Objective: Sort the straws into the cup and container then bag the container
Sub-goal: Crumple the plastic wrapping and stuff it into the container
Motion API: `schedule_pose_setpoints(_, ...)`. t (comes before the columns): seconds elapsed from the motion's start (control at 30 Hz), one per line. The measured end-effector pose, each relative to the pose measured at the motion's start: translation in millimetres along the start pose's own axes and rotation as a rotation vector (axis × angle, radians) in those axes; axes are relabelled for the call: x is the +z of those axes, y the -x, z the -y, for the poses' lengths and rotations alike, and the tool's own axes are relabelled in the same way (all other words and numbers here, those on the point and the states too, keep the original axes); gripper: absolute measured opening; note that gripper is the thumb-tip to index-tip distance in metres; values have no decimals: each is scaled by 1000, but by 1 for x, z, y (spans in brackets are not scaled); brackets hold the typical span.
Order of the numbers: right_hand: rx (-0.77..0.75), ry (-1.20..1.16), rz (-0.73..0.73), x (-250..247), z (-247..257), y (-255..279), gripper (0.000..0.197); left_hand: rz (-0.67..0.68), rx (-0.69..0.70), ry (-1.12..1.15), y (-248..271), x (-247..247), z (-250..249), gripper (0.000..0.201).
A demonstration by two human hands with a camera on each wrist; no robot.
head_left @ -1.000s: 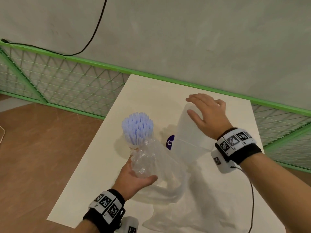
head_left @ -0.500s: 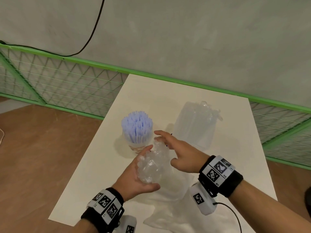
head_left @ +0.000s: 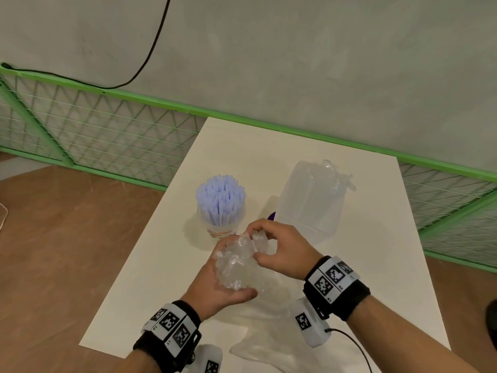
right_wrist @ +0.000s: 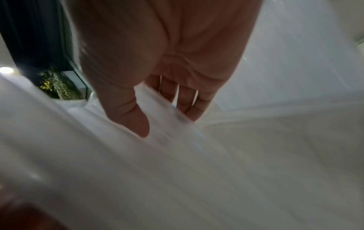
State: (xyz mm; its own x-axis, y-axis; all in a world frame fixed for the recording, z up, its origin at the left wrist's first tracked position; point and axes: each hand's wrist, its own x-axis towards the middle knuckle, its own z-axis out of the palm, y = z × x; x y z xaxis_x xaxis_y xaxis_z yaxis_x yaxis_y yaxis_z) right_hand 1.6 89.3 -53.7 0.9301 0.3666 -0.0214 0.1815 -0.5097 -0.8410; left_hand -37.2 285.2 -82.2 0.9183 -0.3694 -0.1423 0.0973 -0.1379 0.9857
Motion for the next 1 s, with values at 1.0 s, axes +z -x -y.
schedule_pose_setpoints(1.0, -113, 121, -204, 7, -7, -5, 41, -123, -84, 108, -3, -1, 8, 83)
